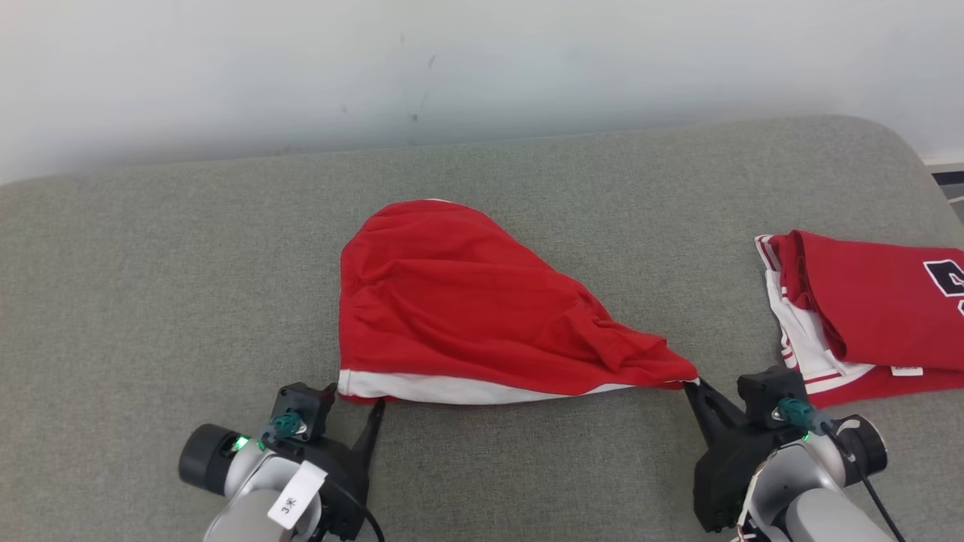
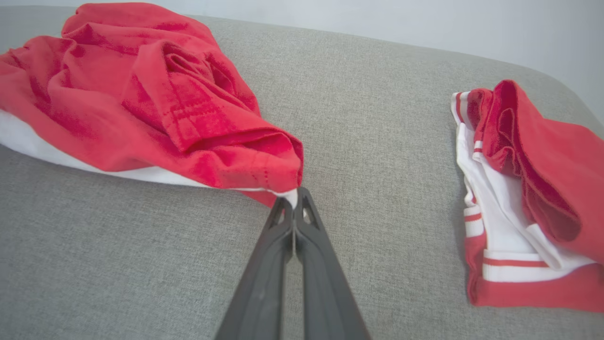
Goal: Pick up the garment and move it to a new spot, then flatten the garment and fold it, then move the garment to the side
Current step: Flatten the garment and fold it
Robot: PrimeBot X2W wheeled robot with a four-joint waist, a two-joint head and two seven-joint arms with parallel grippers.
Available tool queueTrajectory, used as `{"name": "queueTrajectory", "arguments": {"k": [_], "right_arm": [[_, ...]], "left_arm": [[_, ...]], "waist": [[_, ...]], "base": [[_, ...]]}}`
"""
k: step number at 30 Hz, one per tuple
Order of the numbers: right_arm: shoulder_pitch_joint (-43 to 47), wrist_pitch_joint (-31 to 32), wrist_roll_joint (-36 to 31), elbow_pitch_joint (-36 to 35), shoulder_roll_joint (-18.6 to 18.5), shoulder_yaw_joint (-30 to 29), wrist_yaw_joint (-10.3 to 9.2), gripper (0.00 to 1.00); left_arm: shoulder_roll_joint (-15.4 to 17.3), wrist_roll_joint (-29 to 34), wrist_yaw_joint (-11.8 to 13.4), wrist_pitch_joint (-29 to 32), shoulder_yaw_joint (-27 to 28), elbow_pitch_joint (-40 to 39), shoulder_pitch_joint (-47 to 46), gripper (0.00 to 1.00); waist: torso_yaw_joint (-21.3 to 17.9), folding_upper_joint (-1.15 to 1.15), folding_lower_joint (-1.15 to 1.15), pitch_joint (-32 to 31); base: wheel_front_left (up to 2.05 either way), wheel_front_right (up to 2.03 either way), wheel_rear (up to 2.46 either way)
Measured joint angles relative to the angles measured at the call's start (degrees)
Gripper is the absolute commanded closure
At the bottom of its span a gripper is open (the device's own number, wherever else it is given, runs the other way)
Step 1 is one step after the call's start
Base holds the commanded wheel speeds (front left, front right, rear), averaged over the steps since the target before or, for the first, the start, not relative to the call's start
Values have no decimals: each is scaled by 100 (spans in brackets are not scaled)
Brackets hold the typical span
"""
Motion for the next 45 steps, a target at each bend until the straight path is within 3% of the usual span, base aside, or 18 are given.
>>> {"name": "queueTrajectory", "arguments": {"k": [5,17,18,19,21,23,25,32,40,45], "right_arm": [[27,83,-70,-9,-104,-201,-3,100],[117,246,-277,-122,-33,-417,-5,100],[117,277,-289,-133,8,-413,-5,100],[117,297,-316,-135,14,-412,-5,100],[116,304,-337,-162,33,-399,-5,100],[116,352,-405,-183,59,-392,-5,100],[116,377,-426,-196,77,-379,-5,100],[118,453,-476,-223,96,-409,-5,100],[121,503,-526,-265,144,-456,-5,100],[143,553,-561,-309,171,-452,-5,100]], "left_arm": [[149,-38,-3,3,48,-4,71,0],[145,-442,-151,107,318,-259,-34,0],[133,-604,-185,186,389,-297,-119,16],[116,-735,-202,191,428,-342,-143,24],[89,-953,-204,318,476,-390,-180,26],[82,-1106,-204,458,490,-427,-180,22],[129,-1237,-204,631,378,-481,-174,7],[344,-1430,-204,868,-211,-1133,-168,1],[642,-1408,-204,1068,-151,-1534,-243,0],[624,-1537,-204,1363,-347,-1681,-255,2]], "waist": [[30,0,0,-9],[85,0,1,47],[79,0,1,69],[78,0,1,75],[74,0,1,86],[67,0,1,95],[59,0,1,104],[48,0,1,134],[115,0,1,125],[137,0,1,116]], "base": [[0,0,0],[0,0,0],[0,0,0],[0,0,0],[0,0,0],[0,0,0],[0,0,0],[0,0,0],[0,0,0],[0,0,0]]}}
